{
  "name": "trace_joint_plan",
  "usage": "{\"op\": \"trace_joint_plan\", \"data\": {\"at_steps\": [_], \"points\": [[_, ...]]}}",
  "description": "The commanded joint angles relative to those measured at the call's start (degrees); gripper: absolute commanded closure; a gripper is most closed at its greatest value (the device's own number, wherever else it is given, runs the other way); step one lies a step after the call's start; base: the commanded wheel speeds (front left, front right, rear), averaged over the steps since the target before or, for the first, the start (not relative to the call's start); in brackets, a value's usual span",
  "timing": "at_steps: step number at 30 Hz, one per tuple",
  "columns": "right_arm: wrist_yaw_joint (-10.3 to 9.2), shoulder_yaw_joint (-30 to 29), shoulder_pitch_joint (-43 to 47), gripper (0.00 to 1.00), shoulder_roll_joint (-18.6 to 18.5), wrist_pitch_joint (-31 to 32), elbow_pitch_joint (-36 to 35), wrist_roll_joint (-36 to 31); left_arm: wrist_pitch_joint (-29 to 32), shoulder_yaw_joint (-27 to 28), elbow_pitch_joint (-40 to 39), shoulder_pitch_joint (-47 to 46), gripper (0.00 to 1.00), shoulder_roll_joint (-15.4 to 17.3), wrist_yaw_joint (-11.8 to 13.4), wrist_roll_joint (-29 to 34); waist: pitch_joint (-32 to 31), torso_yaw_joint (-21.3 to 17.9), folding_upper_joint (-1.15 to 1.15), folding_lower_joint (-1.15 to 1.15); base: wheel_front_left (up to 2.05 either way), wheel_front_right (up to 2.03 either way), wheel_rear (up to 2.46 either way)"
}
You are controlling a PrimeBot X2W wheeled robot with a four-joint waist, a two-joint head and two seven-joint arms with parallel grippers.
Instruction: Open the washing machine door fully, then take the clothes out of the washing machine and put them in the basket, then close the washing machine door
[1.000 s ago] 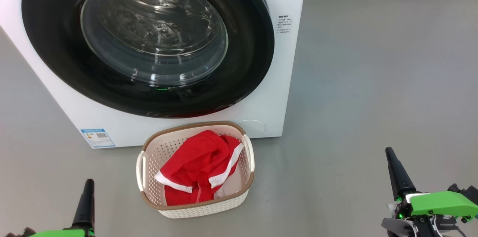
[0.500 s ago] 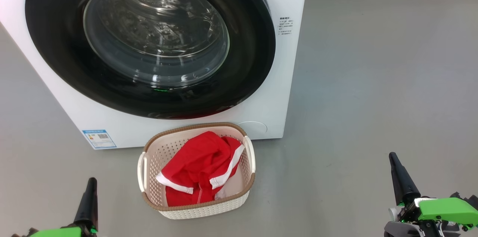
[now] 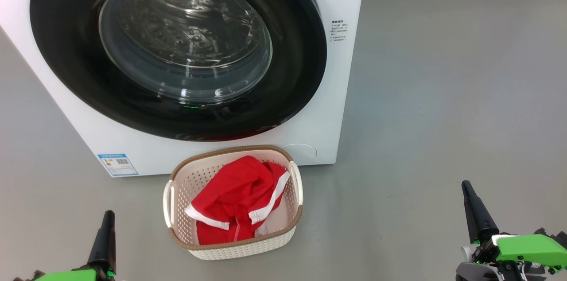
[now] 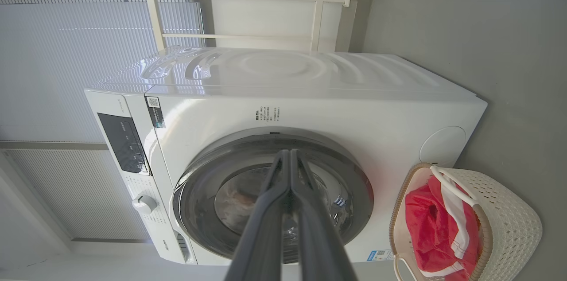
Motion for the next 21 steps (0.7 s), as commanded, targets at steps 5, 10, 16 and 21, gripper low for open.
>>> {"op": "trace_joint_plan", "data": {"at_steps": [5, 10, 16, 21], "points": [[-0.04, 0.79, -0.54, 1.0, 0.1, 0.44, -1.66, 0.24, 0.33, 2.01, -1.09, -2.19, 1.0, 0.9, -0.67, -0.12, 0.0, 0.0, 0.0, 0.0, 0.0, 0.0, 0.0], [-0.04, 0.73, -0.55, 1.0, 0.14, 0.48, -1.66, 0.2, 0.34, 2.02, -1.09, -2.19, 1.0, 0.89, -0.67, -0.11, 0.0, 0.0, 0.0, 0.0, 0.0, 0.0, 0.0], [-0.04, 0.68, -0.55, 1.0, 0.18, 0.53, -1.66, 0.15, 0.35, 2.04, -1.09, -2.19, 1.0, 0.88, -0.67, -0.09, 0.0, 0.0, 0.0, 0.0, 0.0, 0.0, 0.0], [-0.04, 0.64, -0.56, 1.0, 0.2, 0.56, -1.66, 0.12, 0.36, 2.05, -1.09, -2.19, 1.0, 0.88, -0.67, -0.08, 0.0, 0.0, 0.0, 0.0, 0.0, 0.0, 0.0]]}}
